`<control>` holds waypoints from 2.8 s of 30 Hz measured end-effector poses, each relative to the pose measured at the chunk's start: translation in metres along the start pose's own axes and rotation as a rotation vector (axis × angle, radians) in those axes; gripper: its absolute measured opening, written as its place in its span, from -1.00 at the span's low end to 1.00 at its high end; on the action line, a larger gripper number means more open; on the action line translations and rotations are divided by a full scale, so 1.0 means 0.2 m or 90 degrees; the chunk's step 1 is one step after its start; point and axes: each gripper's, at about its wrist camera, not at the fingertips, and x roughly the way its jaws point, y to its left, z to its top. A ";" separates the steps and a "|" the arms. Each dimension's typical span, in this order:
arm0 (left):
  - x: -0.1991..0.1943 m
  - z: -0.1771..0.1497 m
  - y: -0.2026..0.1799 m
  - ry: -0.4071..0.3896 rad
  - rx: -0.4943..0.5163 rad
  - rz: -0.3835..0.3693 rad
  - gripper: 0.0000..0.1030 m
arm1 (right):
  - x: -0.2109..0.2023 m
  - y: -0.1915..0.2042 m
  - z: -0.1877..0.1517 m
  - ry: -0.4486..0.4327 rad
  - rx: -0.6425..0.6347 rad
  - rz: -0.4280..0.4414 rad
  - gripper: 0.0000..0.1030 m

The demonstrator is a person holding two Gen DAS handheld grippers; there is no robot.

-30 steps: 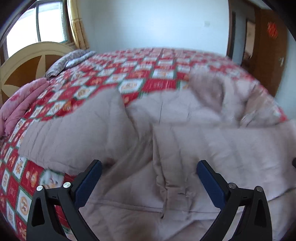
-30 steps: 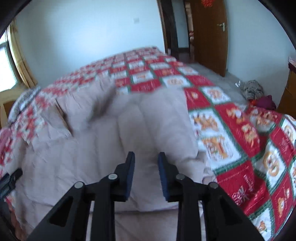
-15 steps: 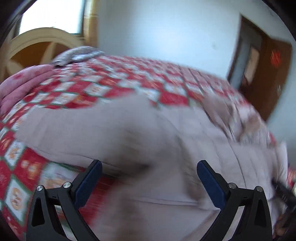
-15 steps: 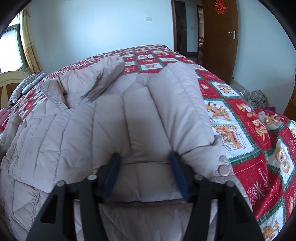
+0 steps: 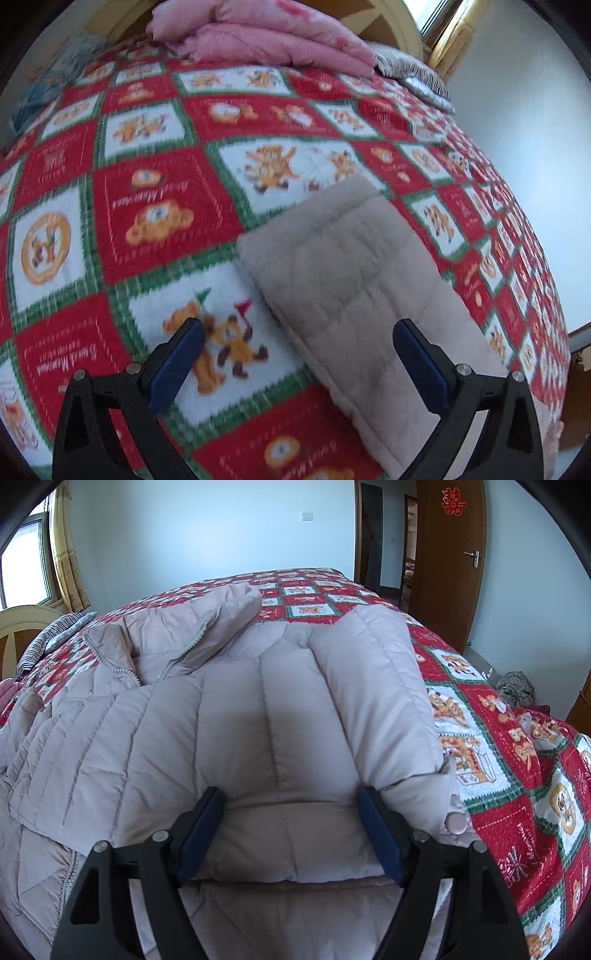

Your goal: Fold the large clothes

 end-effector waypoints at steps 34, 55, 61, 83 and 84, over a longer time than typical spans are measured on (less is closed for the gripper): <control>-1.14 -0.83 -0.94 -0.276 0.557 -0.427 -0.85 | 0.01 -0.01 0.00 -0.003 0.017 0.018 0.57; -0.81 -1.44 -0.79 -0.004 0.634 -0.367 -0.76 | 0.02 -0.02 0.00 -0.001 0.019 0.022 0.59; -0.51 -1.14 -0.48 -0.027 0.436 -0.223 0.16 | -0.06 0.10 0.09 0.011 0.021 -0.008 0.57; -0.44 -1.09 -0.37 -0.009 0.299 -0.328 0.43 | 0.11 1.34 0.35 0.088 -0.109 0.388 -0.82; -0.44 -1.10 -0.37 -0.010 0.301 -0.327 0.43 | 0.02 1.30 0.37 0.064 -0.109 0.392 -0.83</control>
